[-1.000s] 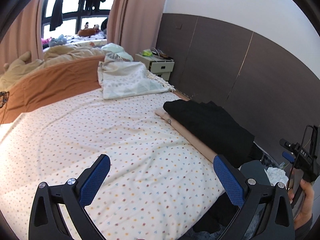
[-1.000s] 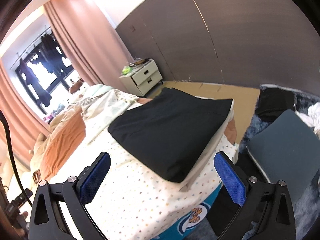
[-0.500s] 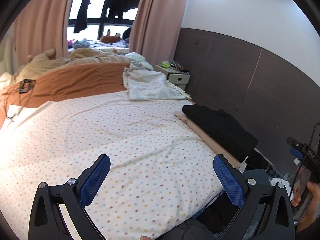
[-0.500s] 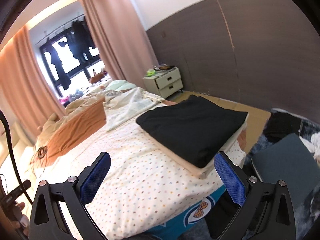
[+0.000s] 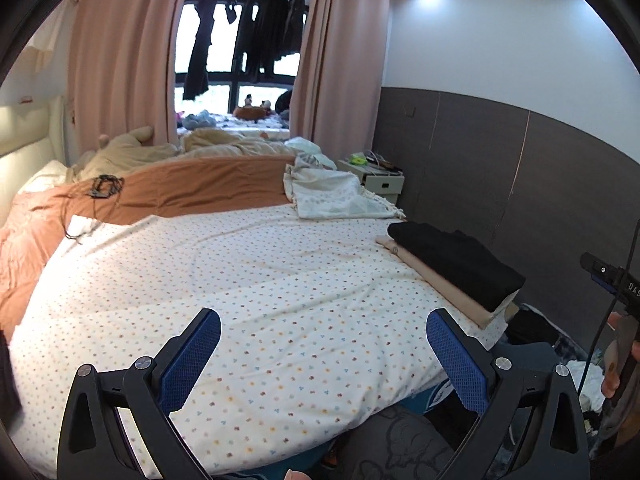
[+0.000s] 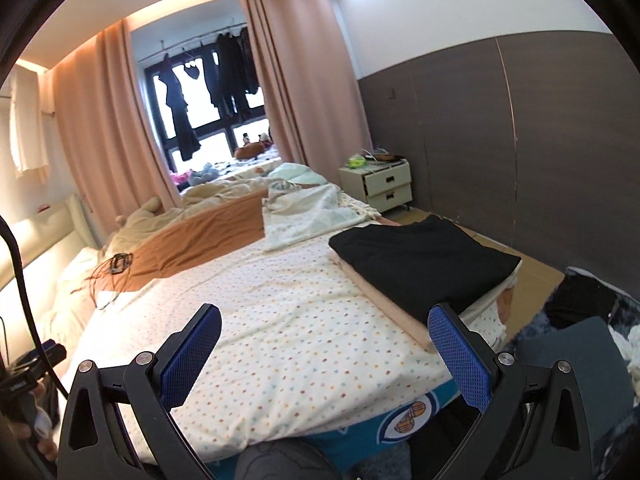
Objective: Fold large clothes
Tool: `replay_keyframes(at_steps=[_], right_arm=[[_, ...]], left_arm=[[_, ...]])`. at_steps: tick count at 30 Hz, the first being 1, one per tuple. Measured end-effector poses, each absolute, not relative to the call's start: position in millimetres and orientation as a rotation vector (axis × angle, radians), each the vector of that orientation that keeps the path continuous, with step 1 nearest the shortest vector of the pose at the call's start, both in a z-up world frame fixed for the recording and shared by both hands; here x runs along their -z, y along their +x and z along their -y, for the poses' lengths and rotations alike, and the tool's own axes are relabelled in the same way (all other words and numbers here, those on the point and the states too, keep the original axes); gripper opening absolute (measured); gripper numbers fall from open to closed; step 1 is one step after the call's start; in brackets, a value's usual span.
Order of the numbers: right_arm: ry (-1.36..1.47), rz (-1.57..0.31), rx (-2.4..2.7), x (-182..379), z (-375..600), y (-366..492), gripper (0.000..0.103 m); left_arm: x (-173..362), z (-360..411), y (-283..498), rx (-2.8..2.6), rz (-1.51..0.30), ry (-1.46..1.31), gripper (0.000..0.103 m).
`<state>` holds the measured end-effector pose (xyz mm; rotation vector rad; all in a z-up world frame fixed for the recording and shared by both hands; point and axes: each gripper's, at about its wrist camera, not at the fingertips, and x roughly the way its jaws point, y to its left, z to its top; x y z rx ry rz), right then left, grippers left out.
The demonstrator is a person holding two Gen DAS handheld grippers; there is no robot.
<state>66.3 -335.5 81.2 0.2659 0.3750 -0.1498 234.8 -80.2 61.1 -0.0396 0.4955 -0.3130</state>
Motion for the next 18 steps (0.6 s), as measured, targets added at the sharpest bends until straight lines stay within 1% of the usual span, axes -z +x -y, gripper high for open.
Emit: replay_keyframes(at_steps=[9, 18], right_arm=[[0.254, -0.368, 0.15, -68.7, 328.2, 34.1, 0.103], [0.204, -0.382, 0.154, -44.9, 306.7, 11.8, 0.103]], left_arm=[[-58.2, 72.6, 167.5, 0.259, -0.457, -0.04, 0.103], [-40.2, 73.1, 131.2, 0.205, -0.435, -0.002, 0.103]])
